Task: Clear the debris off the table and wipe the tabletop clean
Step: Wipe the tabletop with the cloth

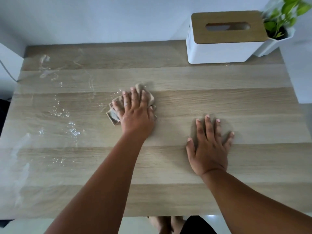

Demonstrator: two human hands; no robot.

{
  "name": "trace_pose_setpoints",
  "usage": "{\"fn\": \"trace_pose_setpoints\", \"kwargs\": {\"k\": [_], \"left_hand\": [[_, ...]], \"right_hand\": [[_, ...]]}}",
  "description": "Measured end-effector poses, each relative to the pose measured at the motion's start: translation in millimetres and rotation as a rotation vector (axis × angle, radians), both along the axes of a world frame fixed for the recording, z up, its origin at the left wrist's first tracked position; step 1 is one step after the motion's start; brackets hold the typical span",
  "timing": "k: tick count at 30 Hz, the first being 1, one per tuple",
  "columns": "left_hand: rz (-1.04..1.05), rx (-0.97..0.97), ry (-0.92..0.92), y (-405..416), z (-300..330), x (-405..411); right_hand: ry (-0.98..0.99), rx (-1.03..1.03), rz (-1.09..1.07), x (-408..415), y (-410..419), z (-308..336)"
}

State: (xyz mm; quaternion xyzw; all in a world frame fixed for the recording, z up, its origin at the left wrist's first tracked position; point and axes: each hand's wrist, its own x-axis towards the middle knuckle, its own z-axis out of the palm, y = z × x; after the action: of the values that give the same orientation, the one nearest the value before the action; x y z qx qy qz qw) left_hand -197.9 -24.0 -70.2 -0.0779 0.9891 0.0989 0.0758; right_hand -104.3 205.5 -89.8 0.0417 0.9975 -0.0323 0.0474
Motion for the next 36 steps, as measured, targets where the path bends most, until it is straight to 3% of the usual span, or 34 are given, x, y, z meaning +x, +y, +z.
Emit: {"fn": "trace_pose_setpoints", "kwargs": {"k": [6, 13, 17, 20, 25, 28, 30, 36], "left_hand": [[-0.348, 0.004, 0.070, -28.3, 1.3, 62.9], [0.142, 0.033, 0.030, -51.4, -1.3, 11.9], [0.197, 0.033, 0.023, -34.5, -4.4, -42.6], [-0.001, 0.036, 0.033, -18.9, -3.4, -48.2], [-0.509, 0.083, 0.085, -21.6, 1.3, 2.7], [-0.607, 0.158, 0.132, -51.2, 1.4, 24.3], [-0.529, 0.177, 0.142, -69.7, 2.9, 26.2], [-0.015, 0.103, 0.075, -62.9, 3.5, -47.8]], "right_hand": [[-0.001, -0.022, -0.004, 0.4, -1.6, 3.3], [0.005, -0.015, 0.007, 0.7, -0.4, 2.7], [-0.001, -0.020, 0.004, 0.1, -0.4, 1.7], [-0.007, -0.014, 0.009, 0.3, 0.0, 1.3], [-0.012, 0.001, 0.000, 0.7, -1.3, 3.6], [0.011, -0.012, 0.000, 0.8, -1.9, 4.2], [0.023, -0.021, 0.004, 1.0, -2.5, 4.3], [0.012, -0.018, 0.003, 0.5, -0.9, 2.1]]}}
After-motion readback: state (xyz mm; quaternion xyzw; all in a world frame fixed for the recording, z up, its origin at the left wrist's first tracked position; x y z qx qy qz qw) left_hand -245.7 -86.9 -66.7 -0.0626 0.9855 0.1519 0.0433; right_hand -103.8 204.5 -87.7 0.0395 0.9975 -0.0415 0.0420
